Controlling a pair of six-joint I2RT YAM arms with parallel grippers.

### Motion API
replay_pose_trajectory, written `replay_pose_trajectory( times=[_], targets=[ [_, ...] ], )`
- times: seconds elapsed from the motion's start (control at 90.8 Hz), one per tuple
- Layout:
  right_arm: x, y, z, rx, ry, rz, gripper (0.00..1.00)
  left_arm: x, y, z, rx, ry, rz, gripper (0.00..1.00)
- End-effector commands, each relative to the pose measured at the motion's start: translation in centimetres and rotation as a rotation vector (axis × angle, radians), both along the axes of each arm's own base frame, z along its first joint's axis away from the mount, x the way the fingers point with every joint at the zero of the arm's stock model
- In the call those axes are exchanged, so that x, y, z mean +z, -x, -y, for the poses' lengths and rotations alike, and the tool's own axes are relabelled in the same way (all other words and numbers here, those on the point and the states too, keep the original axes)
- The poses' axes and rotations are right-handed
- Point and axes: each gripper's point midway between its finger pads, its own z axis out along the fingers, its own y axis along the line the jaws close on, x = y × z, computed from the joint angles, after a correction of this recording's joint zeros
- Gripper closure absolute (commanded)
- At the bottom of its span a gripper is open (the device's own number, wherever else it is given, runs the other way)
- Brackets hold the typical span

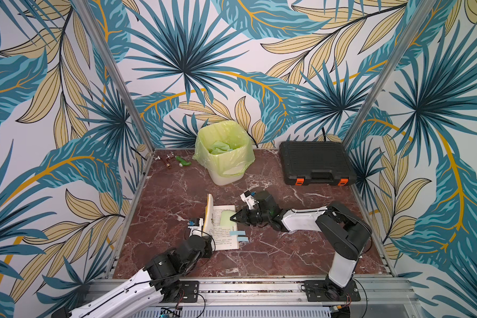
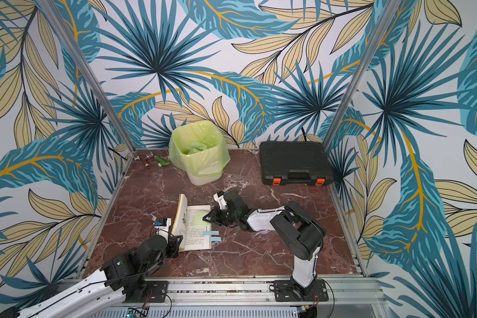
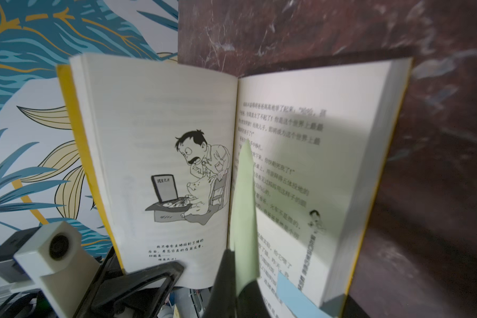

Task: Peel off the used sticky note
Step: Tear off the note from the book, then place the note in the trash bin.

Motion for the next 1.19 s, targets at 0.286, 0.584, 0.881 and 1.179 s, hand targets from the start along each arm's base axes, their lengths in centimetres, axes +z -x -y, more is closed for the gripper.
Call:
replay_pose_trajectory(
  times=[0.286,0.584,0.881,1.179],
  targets=[
    [19.3,-8.1,4.9,-0.098,0.089,0.605,1.0,-1.0,0.4,-0.5,-0.026,-0.064,-0.022,1.0],
    [24.0,-17.2,4.2,-0.179,0.134,0.711,1.0,-0.1,0.2,-0.4,-0.034,-0.07,-0.004,1.0],
    [23.6,-22.7,3.0,-0.189,0.234,0.786,0.98,-0.1,0.3,-0.3,-0.033,-0.06,-0.003,1.0],
    [23.6,-22.0,3.8,-0.15,0.287,0.768,0.7,0.0,0.1,-0.2,-0.034,-0.054,0.009,1.0]
  ],
)
